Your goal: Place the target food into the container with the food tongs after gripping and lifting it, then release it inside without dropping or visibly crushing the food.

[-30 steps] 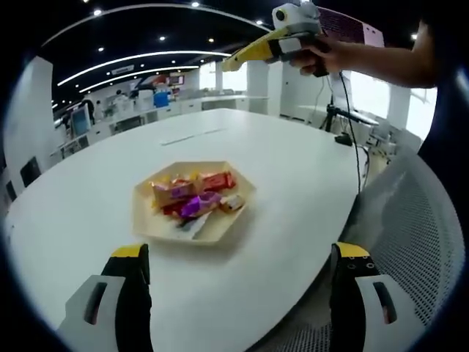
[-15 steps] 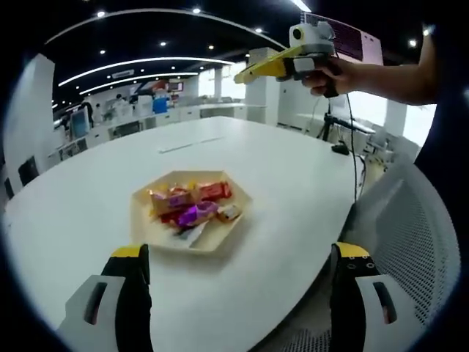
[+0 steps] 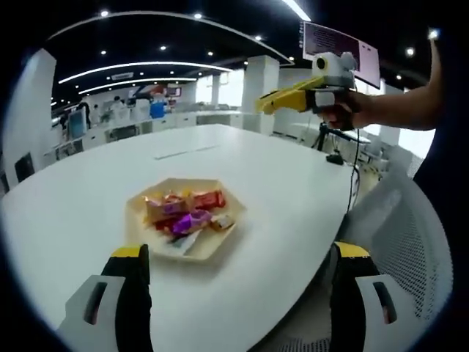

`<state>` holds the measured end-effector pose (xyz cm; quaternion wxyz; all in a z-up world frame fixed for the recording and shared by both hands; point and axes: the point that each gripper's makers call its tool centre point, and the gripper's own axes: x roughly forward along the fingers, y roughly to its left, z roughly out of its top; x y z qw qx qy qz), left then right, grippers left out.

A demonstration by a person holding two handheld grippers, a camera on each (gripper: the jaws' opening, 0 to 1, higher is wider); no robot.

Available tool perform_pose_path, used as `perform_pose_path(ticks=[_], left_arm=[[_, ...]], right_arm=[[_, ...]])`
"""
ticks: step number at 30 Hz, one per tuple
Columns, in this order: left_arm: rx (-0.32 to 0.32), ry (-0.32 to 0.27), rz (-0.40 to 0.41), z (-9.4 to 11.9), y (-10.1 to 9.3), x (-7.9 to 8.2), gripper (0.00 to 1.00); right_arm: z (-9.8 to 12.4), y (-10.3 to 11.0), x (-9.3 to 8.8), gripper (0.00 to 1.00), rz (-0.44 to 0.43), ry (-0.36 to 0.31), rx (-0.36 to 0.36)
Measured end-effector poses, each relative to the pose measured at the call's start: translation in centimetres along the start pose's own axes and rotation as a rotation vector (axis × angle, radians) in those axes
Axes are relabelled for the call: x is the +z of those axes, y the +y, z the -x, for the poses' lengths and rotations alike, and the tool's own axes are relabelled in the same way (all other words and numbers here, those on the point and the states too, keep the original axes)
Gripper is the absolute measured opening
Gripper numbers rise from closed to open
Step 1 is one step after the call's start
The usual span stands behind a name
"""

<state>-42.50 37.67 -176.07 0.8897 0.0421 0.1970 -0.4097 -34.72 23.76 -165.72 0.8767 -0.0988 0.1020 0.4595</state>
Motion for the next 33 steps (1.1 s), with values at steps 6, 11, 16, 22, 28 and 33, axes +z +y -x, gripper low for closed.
perform_pose_path(ticks=[6, 11, 16, 22, 28, 33], left_arm=[[-0.046, -0.060, 0.044, 0.1, -0.6, 2.0, 0.99], [-0.101, -0.094, 0.027, 0.6, -0.6, 4.2, 0.99], [-0.265, -0.098, -0.039, 0.6, -1.8, 7.0, 0.93], [-0.416, -0.094, -0.118, 0.4, -3.0, 10.9, 0.79], [-0.526, -0.088, -0.215, 1.0, -4.2, 12.7, 0.66], [-0.585, -0.076, -0.265, 1.4, -5.1, 12.4, 0.52]], right_arm=[[0.8, 1.5, -1.0, 0.29, -0.049, 0.015, 0.009], [0.8, 3.1, -0.8, 0.28, -0.099, 0.009, 0.064], [0.3, 5.3, 1.0, 0.28, -0.103, 0.002, 0.151], [0.1, 7.7, 2.8, 0.28, -0.086, -0.007, 0.227], [-0.1, 10.1, 4.3, 0.28, -0.071, -0.030, 0.298], [-0.8, 11.2, 4.7, 0.28, -0.059, -0.041, 0.323]])
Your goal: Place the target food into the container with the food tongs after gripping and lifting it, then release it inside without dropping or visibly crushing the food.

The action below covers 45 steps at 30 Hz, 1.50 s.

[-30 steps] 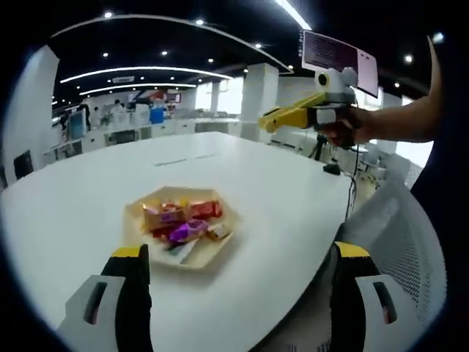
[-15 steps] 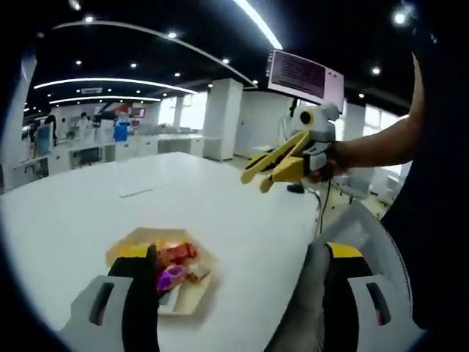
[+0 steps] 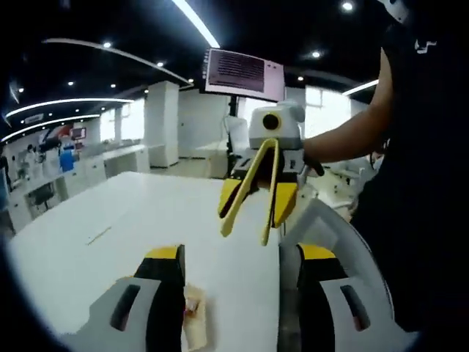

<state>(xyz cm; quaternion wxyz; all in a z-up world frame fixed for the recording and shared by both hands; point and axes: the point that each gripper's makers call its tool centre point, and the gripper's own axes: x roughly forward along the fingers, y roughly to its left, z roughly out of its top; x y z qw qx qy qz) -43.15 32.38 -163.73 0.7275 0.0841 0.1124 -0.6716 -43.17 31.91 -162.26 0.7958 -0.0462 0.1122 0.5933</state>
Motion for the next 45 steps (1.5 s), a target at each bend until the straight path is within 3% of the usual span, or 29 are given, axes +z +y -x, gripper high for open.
perform_pose_path(ticks=[10, 15, 22, 25, 32, 45], left_arm=[[-0.082, 0.018, -0.031, 0.3, -1.1, 0.4, 0.25], [-0.059, 0.021, -0.052, 0.2, -0.3, 0.7, 0.23], [-0.015, 0.054, -0.049, -0.2, 0.6, 1.0, 0.10], [0.020, 0.079, -0.053, -0.5, 1.5, 0.9, 0.06], [0.081, 0.137, -0.059, -1.4, 2.3, 0.1, 0.02], [0.168, 0.167, -0.076, -3.8, 2.6, -0.1, 0.01]], right_arm=[[-1.5, 1.1, 0.3, 0.28, -0.007, -0.017, 0.057], [-1.6, 0.2, 0.5, 0.27, -0.021, -0.023, 0.087], [-1.2, -0.5, 0.2, 0.22, -0.055, 0.005, 0.109], [-0.4, -1.2, -1.1, 0.25, -0.077, 0.050, 0.088], [1.8, -3.1, -2.4, 0.31, -0.068, 0.053, 0.048], [7.1, -6.0, -4.5, 0.28, -0.032, 0.103, -0.011]])
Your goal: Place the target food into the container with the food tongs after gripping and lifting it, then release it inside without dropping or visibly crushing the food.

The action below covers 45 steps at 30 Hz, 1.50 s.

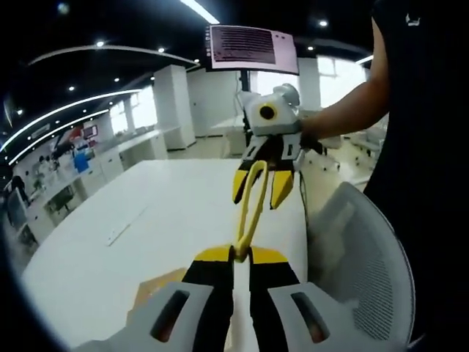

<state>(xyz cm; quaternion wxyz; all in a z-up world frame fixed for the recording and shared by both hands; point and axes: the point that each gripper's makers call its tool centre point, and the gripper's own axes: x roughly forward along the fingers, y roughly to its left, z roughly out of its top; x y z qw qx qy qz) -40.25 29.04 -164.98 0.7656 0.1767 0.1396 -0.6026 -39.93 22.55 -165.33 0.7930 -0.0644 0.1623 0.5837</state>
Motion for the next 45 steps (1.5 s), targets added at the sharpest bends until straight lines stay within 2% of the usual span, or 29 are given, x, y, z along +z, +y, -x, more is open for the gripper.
perform_pose_path(ticks=[2, 5, 7, 13, 17, 23, 26, 28, 32, 35, 36, 41, 45], left_arm=[[0.021, 0.004, -0.014, -0.3, -0.1, -0.3, 0.01], [0.040, 0.008, -0.036, -0.9, -0.4, -0.6, 0.01], [0.041, 0.017, -0.055, -1.3, -0.9, -0.7, 0.00], [0.035, 0.029, -0.068, -2.2, -1.2, -1.6, 0.00], [0.000, 0.038, -0.067, -2.9, -1.8, -2.9, 0.01], [-0.049, 0.096, -0.079, -4.3, -3.0, -5.7, 0.00], [-0.066, 0.115, -0.101, -4.9, -3.6, -6.8, 0.01], [-0.070, 0.128, -0.087, -5.2, -3.7, -7.6, 0.01], [-0.079, 0.165, -0.076, -5.8, -4.1, -9.5, 0.01], [-0.050, 0.198, -0.091, -5.9, -3.6, -10.9, 0.02], [-0.052, 0.205, -0.064, -5.8, -3.5, -11.4, 0.02], [-0.030, 0.234, -0.057, -5.7, -2.9, -13.1, 0.03], [-0.046, 0.265, -0.038, -6.0, -3.3, -14.7, 0.05]], right_arm=[[0.5, -0.1, -0.5, 0.28, -0.005, 0.003, -0.007], [0.7, -0.2, -2.5, 0.30, 0.002, 0.054, -0.031], [0.8, -0.2, -3.1, 0.30, -0.004, 0.058, -0.040], [1.9, -1.0, -5.9, 0.28, -0.036, 0.067, -0.139], [2.5, -0.9, -7.8, 0.18, -0.048, 0.090, -0.179], [2.1, 0.3, -11.2, 0.19, -0.077, 0.149, -0.193], [2.2, 0.3, -12.8, 0.13, -0.096, 0.174, -0.208], [2.1, 0.4, -13.4, 0.13, -0.092, 0.190, -0.212], [1.2, 0.8, -15.6, 0.12, -0.062, 0.291, -0.199], [-0.2, 0.3, -16.5, 0.13, -0.086, 0.300, -0.207], [-0.6, 0.0, -16.8, 0.13, -0.087, 0.305, -0.212], [-2.1, -0.7, -17.6, 0.13, -0.076, 0.319, -0.226], [-2.8, -0.7, -18.7, 0.14, -0.072, 0.342, -0.224]])
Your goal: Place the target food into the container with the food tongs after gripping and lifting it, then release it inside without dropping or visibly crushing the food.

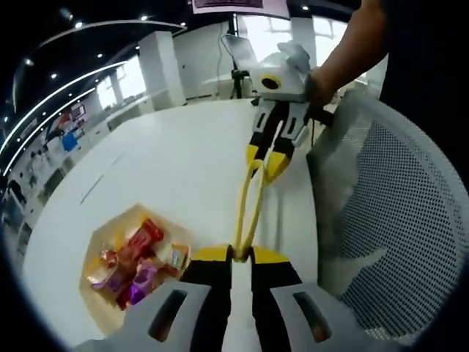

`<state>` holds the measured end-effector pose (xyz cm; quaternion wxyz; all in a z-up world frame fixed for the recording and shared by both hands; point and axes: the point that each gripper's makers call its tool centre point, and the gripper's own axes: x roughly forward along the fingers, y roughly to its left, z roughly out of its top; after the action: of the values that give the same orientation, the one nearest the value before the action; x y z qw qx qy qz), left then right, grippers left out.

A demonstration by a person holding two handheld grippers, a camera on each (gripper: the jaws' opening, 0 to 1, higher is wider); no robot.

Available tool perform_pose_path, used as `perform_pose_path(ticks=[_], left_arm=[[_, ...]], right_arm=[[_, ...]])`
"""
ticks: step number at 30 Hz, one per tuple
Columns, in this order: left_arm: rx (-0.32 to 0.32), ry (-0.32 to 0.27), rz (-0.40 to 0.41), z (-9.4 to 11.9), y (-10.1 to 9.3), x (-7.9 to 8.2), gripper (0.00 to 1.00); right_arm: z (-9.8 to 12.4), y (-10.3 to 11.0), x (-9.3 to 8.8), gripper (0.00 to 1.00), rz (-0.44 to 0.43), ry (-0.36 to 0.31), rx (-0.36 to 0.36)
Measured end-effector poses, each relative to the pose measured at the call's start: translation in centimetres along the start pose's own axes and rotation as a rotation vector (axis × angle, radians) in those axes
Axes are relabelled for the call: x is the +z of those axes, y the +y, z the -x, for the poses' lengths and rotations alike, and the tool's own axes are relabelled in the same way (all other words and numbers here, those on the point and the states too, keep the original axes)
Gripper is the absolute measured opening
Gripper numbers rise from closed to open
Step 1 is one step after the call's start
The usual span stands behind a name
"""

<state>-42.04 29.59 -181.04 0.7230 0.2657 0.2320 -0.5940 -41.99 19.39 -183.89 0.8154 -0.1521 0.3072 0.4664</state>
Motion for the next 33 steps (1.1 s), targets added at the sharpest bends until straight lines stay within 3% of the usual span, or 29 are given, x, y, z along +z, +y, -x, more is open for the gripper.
perform_pose_path(ticks=[9, 18, 22, 26, 27, 29, 31, 33], left_arm=[[-0.015, 0.068, 0.020, -1.1, -0.4, -2.3, 0.07], [-0.026, 0.117, 0.014, -1.7, -0.1, -3.3, 0.09], [-0.019, 0.129, 0.009, -1.8, -0.3, -3.5, 0.12], [-0.018, 0.120, 0.022, -1.9, -0.4, -3.4, 0.19], [0.017, 0.114, -0.038, -1.8, 0.1, -3.2, 0.22], [0.015, 0.080, 0.062, -1.8, -0.2, -2.9, 0.26], [0.056, 0.068, 0.082, -1.3, 0.4, -2.7, 0.28], [0.090, 0.018, 0.118, -0.6, 0.9, -1.8, 0.29]], right_arm=[[-0.9, 0.6, -0.9, 0.17, 0.030, 0.049, 0.025], [-1.1, 0.5, -1.1, 0.20, 0.029, 0.058, 0.035], [-0.7, -0.4, -1.7, 0.29, 0.008, 0.068, -0.001], [0.0, -1.0, -1.9, 0.35, -0.014, 0.055, -0.034], [0.2, -1.0, -1.8, 0.37, -0.028, 0.046, -0.044], [0.7, -1.0, -1.7, 0.39, -0.030, 0.037, -0.049], [1.3, -1.0, -1.5, 0.41, -0.038, 0.028, -0.059], [2.0, -1.2, -1.1, 0.41, -0.038, 0.006, -0.075]])
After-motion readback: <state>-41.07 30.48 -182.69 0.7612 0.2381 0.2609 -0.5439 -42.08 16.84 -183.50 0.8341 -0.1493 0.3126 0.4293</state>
